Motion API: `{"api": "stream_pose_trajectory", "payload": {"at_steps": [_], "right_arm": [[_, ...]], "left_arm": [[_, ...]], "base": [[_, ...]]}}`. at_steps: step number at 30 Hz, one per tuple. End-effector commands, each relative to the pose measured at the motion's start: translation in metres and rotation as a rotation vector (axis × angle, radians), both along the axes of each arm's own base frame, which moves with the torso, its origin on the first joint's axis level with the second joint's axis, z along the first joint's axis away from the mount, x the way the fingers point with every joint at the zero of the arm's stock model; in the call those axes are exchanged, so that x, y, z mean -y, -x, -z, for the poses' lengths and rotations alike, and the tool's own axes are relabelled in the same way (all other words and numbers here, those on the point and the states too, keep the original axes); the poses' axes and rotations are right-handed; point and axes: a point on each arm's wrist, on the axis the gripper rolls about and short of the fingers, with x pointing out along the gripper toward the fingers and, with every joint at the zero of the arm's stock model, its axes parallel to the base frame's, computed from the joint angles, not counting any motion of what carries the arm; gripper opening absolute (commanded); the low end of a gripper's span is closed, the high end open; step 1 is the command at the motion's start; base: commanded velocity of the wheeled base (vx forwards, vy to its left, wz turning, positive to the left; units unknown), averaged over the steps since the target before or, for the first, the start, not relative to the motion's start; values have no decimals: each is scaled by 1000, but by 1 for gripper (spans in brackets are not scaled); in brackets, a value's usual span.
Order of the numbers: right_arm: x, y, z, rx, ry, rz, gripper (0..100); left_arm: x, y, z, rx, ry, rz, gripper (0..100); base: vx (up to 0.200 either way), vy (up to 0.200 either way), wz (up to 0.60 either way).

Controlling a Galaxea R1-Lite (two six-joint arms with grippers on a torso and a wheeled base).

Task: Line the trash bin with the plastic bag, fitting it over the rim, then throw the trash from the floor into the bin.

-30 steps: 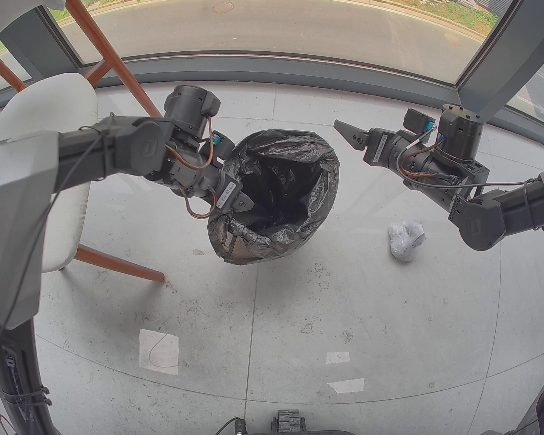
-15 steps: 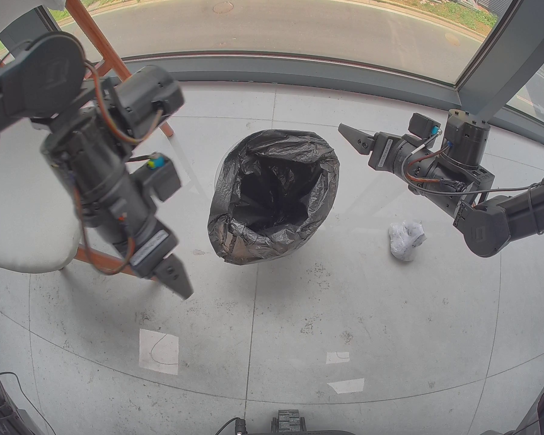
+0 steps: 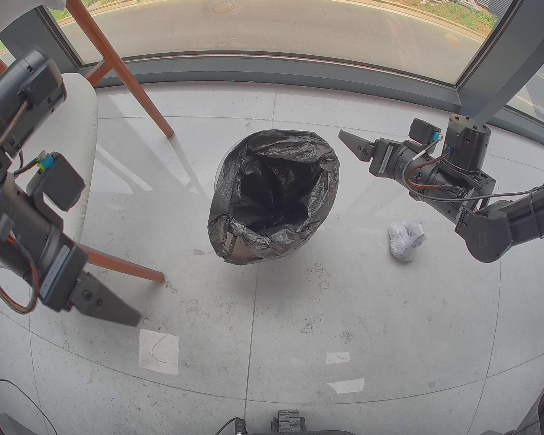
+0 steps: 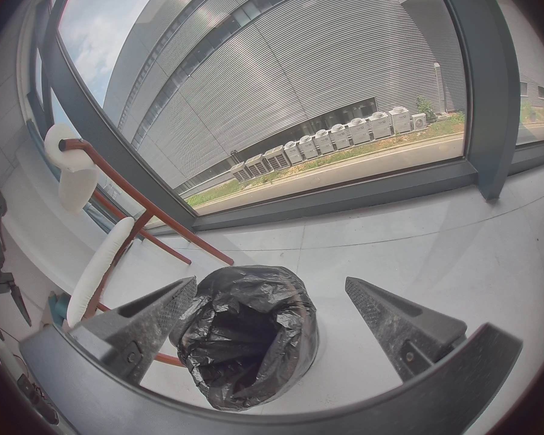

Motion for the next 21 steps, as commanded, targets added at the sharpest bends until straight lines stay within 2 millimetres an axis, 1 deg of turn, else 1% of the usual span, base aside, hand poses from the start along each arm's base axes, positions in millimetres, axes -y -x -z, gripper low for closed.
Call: {"api": "stream_pose_trajectory", "payload": {"at_steps": [1, 2, 5, 9, 10, 13, 15, 18, 21], "right_arm": [[19, 5, 24, -130, 54, 115, 100], [22, 4, 26, -141, 59, 123, 100], [24, 4, 27, -147, 61, 129, 100], [22, 4, 29, -152, 62, 121, 100], [22, 4, 29, -153, 62, 121, 100], [20, 5, 28, -144, 60, 113, 100], [18, 6, 26, -140, 58, 106, 100], [14, 7, 25, -135, 57, 95, 100], [10, 9, 26, -133, 59, 81, 100]], "left_arm": [[31, -26, 110, 426, 316, -24, 100], [36, -34, 107, 471, 336, -38, 100], [49, -59, 111, 525, 344, -72, 100], [42, -83, 116, 573, 336, -132, 100], [42, -89, 119, 586, 330, -137, 100], [35, -117, 131, 675, 319, -173, 100], [35, -125, 131, 723, 323, -172, 100], [35, -128, 134, 728, 313, -177, 100], [37, -133, 143, 716, 294, -190, 100]], "base": [[0, 0, 0], [0, 0, 0], [0, 0, 0], [0, 0, 0], [0, 0, 0], [0, 0, 0], [0, 0, 0], [0, 0, 0], [0, 0, 0]]}}
